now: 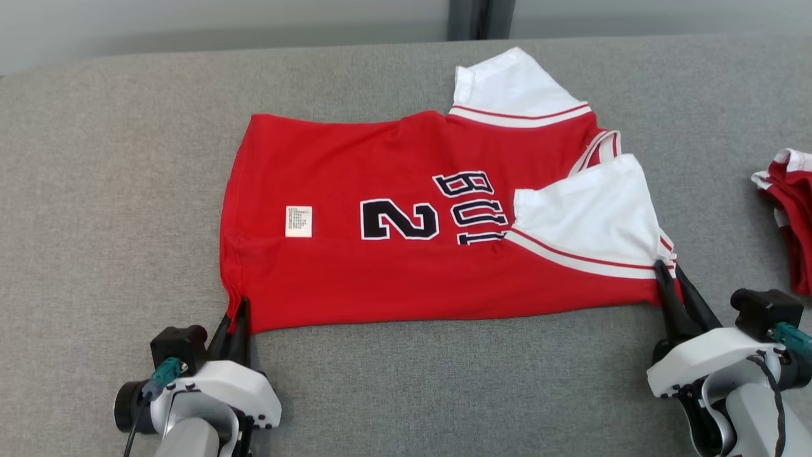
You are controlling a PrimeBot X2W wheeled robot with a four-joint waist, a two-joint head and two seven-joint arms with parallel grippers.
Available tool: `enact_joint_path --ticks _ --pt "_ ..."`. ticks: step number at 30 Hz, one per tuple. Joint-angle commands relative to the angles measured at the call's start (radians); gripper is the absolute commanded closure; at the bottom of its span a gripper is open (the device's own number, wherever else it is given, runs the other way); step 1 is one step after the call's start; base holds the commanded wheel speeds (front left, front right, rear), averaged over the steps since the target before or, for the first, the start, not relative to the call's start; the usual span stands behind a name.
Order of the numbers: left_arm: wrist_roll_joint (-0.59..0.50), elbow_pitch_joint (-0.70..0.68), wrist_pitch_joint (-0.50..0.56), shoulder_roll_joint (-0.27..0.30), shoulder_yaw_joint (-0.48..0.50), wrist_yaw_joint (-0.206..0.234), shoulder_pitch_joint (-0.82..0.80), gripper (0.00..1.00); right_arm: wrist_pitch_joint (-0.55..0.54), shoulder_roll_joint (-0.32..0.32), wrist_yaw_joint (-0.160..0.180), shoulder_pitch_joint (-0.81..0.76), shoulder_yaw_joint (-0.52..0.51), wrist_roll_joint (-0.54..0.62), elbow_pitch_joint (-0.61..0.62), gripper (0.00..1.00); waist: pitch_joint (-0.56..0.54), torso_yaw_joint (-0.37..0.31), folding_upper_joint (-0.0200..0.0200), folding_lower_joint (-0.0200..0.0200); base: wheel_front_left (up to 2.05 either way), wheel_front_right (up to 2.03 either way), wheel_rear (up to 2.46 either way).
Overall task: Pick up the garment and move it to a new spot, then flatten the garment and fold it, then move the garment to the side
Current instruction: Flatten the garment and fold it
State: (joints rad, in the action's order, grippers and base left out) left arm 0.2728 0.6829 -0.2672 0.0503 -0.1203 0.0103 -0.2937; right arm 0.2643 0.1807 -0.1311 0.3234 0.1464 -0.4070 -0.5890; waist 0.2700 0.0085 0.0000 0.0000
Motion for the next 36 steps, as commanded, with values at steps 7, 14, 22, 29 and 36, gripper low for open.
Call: enact_joint_path --ticks 7,14,22,29,36 --pt "-0.04 -0.033 0.004 0.004 0.045 0.007 0.091 1.0 0.0 -0.004 0.001 -0.059 -0.01 0.002 -0.027 1.0 -0.121 -0.003 0.0 0.0 0.0 0.0 0.0" --pt "-0.058 -0.035 0.004 0.006 0.077 -0.004 0.215 1.0 0.0 -0.006 0.001 -0.168 -0.004 -0.015 -0.041 1.0 -0.24 -0.012 0.0 0.0 0.0 0.0 0.0" --pt "-0.055 -0.037 0.004 0.006 0.069 0.0 0.319 1.0 0.0 -0.009 0.001 -0.284 0.02 -0.032 -0.037 1.0 -0.28 -0.015 0.0 0.0 0.0 0.0 0.0" --pt "-0.036 -0.026 0.004 0.003 0.038 0.012 0.293 0.0 0.0 -0.011 0.001 -0.256 0.012 -0.032 -0.045 0.0 -0.251 -0.012 0.0 0.0 0.0 0.0 0.0" --pt "-0.048 -0.041 0.004 0.003 0.045 0.028 0.167 0.0 0.0 0.008 0.001 -0.14 -0.007 -0.002 -0.018 0.0 -0.185 -0.004 0.0 0.0 0.0 0.0 0.0"
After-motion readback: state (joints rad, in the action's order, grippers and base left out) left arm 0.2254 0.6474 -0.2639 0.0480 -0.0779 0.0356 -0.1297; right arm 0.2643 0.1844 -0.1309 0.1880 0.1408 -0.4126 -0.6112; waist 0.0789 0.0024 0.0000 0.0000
